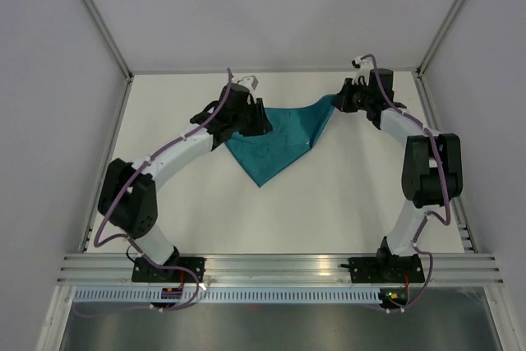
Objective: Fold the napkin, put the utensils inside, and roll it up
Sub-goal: Fold the napkin
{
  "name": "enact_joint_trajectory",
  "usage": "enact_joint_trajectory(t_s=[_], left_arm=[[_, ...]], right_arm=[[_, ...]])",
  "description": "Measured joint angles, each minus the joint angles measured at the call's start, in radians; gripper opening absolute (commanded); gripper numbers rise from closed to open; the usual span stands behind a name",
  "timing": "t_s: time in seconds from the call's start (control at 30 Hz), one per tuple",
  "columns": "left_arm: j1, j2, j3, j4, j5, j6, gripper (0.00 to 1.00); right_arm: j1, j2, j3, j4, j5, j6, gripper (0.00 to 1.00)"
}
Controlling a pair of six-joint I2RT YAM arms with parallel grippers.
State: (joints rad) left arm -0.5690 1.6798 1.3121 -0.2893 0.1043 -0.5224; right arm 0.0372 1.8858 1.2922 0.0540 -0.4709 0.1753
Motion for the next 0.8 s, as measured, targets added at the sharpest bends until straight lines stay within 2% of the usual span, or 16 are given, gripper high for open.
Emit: enact_joint_trajectory(t_s=[0.23,0.5,0.8], left_arm=[[0.079,-0.192,-0.146,0.015,0.002,-0.045,0.39],[0.119,-0.356,-0.282,0.017,0.000,-0.091,0.39],[0.153,-0.473,-0.357,0.015,-0.006,-0.119,0.40]], right_arm=[[0.231,-0.162,-0.103,-0.012,0.043,-0.228,0.08],[0.502,-0.175,-0.182,-0.074,0.146,-0.462,0.06],[0.652,-0.142,-0.213,-0.093,0.236,-0.592,0.06]])
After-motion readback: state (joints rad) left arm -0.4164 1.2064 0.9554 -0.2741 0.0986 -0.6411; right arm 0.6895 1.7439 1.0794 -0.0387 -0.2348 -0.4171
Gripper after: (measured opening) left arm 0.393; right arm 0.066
